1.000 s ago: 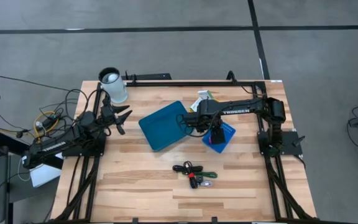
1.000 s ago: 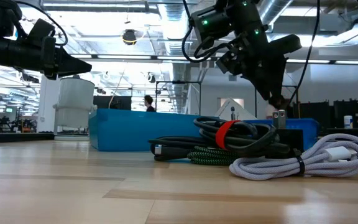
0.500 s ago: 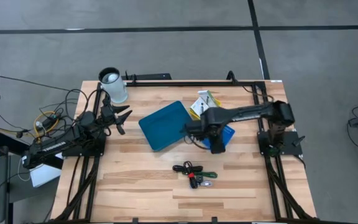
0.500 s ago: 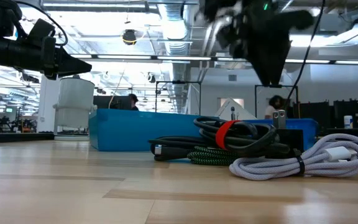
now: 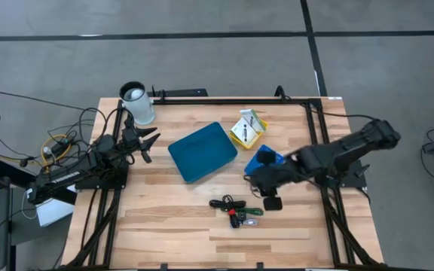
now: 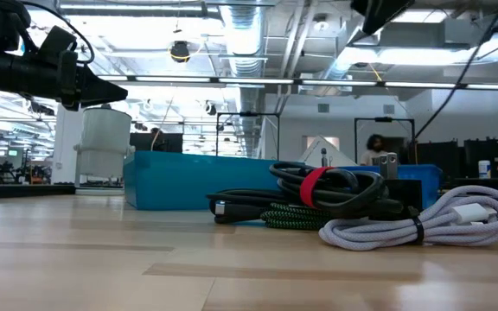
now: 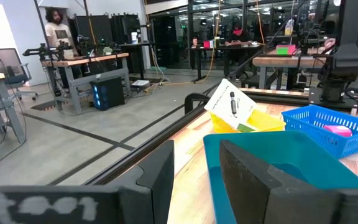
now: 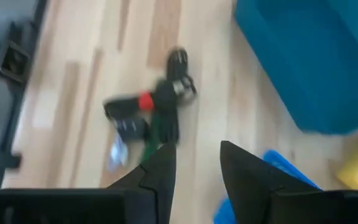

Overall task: Pick and place items into bin
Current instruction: Put the black charger adapter into the blue bin

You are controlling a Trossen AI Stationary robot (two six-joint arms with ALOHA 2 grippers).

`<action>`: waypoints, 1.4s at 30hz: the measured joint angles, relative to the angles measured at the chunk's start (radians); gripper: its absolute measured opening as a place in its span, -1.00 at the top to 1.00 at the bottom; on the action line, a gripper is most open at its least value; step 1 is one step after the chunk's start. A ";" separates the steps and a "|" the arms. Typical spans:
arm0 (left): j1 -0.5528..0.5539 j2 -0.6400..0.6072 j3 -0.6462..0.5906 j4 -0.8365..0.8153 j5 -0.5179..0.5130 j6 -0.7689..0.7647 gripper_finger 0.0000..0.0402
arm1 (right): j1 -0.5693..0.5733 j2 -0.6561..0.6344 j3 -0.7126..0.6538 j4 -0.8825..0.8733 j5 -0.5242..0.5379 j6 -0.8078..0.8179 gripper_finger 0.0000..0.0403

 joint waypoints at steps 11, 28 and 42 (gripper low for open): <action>0.000 0.000 0.000 0.000 0.000 0.000 0.41 | 0.163 -0.106 -0.433 0.545 0.161 0.203 0.41; 0.000 0.000 0.000 0.000 0.000 0.000 0.41 | 0.176 0.063 -0.464 0.698 0.282 0.167 0.41; 0.000 0.000 0.000 0.000 0.000 0.000 0.41 | 0.139 0.032 -0.394 0.515 0.168 0.246 0.41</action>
